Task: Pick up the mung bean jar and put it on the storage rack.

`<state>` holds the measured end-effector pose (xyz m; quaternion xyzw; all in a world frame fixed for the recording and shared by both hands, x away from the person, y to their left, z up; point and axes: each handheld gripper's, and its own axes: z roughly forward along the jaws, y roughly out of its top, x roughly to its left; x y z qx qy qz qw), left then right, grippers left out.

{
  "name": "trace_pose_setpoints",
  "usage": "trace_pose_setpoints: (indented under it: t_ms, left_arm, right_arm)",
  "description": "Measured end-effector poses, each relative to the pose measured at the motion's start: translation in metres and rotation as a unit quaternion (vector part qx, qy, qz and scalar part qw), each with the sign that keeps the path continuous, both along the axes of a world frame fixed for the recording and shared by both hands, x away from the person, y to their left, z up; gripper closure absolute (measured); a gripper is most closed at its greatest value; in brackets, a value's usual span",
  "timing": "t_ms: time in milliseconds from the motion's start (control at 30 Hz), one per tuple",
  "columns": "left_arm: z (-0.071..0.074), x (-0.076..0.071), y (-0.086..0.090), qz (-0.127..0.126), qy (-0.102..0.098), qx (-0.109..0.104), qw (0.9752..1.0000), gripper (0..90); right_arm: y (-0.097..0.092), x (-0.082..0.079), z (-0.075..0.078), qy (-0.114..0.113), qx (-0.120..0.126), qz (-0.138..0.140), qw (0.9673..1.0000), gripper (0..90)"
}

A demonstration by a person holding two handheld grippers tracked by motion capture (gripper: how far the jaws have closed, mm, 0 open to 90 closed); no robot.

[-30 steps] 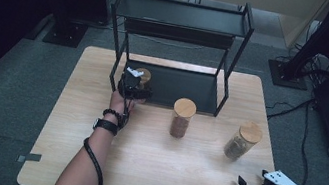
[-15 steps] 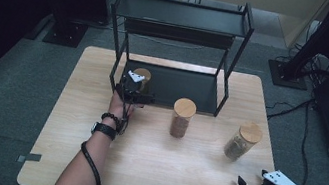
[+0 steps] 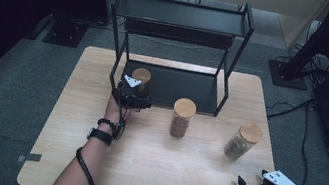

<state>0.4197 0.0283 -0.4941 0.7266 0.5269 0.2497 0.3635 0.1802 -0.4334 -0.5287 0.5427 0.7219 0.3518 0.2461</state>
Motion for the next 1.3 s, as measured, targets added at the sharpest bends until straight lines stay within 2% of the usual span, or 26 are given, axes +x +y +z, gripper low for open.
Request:
trace_pose_setpoints:
  t_ms: [200, 567, 667, 967, 1300]
  left_arm:
    - [-0.003, -0.008, 0.003, -0.003, -0.001, 0.007, 1.0, 0.1]
    - [-0.004, -0.021, 0.007, -0.009, -0.007, -0.008, 0.9999, 0.2]
    - [-0.006, -0.025, 0.009, -0.01, -0.007, -0.005, 0.9999, 0.2]
    - [-0.015, -0.033, 0.018, -0.002, -0.002, 0.002, 1.0, 0.2]
    - [-0.02, -0.043, 0.027, 0.001, -0.002, -0.002, 1.0, 0.3]
  right_arm:
    - [0.0, 0.0, 0.0, 0.0, -0.001, 0.0, 1.0, 5.2]
    - [0.001, 0.0, 0.0, 0.001, -0.002, 0.0, 1.0, 5.2]
    - [0.001, 0.0, 0.0, 0.001, -0.003, -0.001, 1.0, 5.2]
    - [0.001, 0.0, 0.0, 0.0, -0.004, 0.0, 1.0, 5.2]
    - [0.002, 0.0, 0.0, 0.0, -0.006, -0.001, 1.0, 5.2]
